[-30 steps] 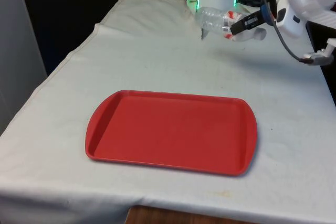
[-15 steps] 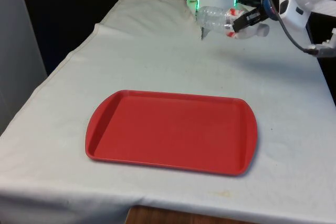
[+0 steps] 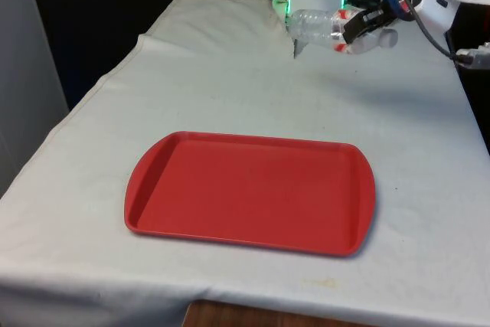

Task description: Place the bottle upright on the tray.

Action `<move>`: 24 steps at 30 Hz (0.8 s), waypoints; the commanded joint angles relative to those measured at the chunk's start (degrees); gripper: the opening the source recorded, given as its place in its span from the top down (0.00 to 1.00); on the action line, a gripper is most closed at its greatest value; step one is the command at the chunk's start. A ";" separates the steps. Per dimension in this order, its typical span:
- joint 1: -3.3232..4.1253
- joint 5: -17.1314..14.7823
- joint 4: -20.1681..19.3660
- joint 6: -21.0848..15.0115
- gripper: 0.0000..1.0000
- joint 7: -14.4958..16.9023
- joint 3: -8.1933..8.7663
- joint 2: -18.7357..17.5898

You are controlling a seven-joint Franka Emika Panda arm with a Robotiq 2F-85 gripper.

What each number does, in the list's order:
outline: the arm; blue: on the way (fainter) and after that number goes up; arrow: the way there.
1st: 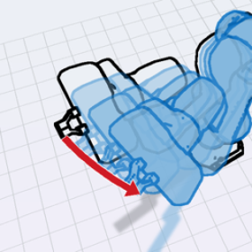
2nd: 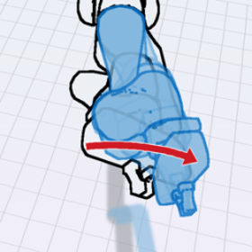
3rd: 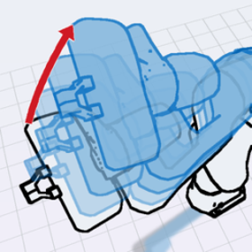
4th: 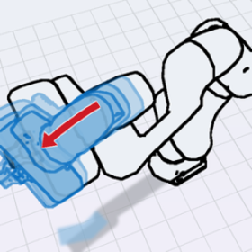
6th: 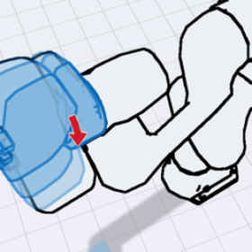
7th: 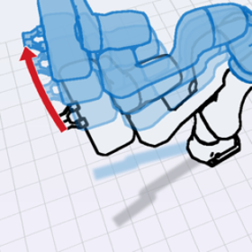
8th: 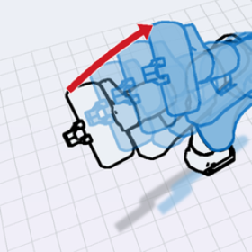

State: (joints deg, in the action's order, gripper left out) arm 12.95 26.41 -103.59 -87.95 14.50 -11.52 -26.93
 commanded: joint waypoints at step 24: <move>-0.74 -1.26 -0.40 -4.07 0.66 -0.06 0.23 2.75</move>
State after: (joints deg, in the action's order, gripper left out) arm 12.20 25.15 -103.99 -92.02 14.44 -11.29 -24.18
